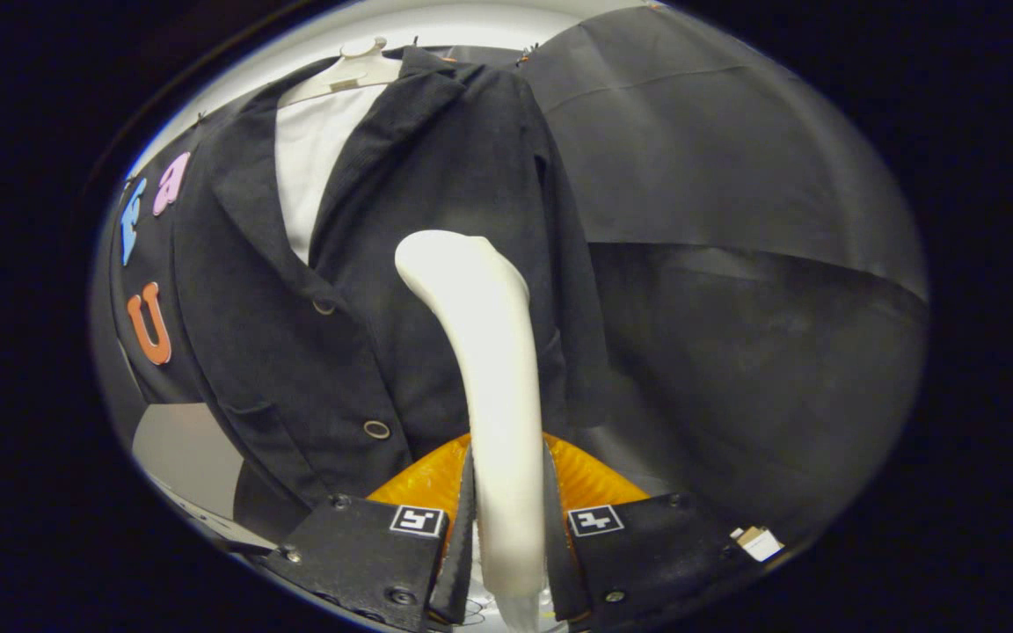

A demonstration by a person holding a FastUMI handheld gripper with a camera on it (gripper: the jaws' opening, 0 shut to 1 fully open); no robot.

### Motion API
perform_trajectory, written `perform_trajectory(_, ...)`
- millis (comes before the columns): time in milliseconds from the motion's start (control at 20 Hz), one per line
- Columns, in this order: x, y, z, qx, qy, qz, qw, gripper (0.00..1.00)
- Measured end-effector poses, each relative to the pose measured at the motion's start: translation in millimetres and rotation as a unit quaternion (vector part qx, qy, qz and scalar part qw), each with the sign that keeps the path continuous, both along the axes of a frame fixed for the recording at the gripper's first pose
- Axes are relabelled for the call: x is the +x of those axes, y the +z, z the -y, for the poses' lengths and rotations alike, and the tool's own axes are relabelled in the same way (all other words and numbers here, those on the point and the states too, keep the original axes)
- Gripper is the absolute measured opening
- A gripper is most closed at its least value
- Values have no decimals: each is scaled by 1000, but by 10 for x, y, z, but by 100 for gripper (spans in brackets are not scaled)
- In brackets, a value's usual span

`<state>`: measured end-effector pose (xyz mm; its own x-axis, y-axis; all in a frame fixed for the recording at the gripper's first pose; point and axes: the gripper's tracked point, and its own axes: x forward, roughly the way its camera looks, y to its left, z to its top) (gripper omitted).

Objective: Iron the clothes twice with a garment steamer, once on the left side and once on the right side.

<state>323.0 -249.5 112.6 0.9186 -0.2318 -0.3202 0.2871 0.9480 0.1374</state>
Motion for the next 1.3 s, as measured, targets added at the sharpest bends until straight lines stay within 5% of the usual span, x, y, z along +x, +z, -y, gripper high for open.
perform_trajectory(1300, -106, -1207, -163, 7, 29, -99, 995, 38)
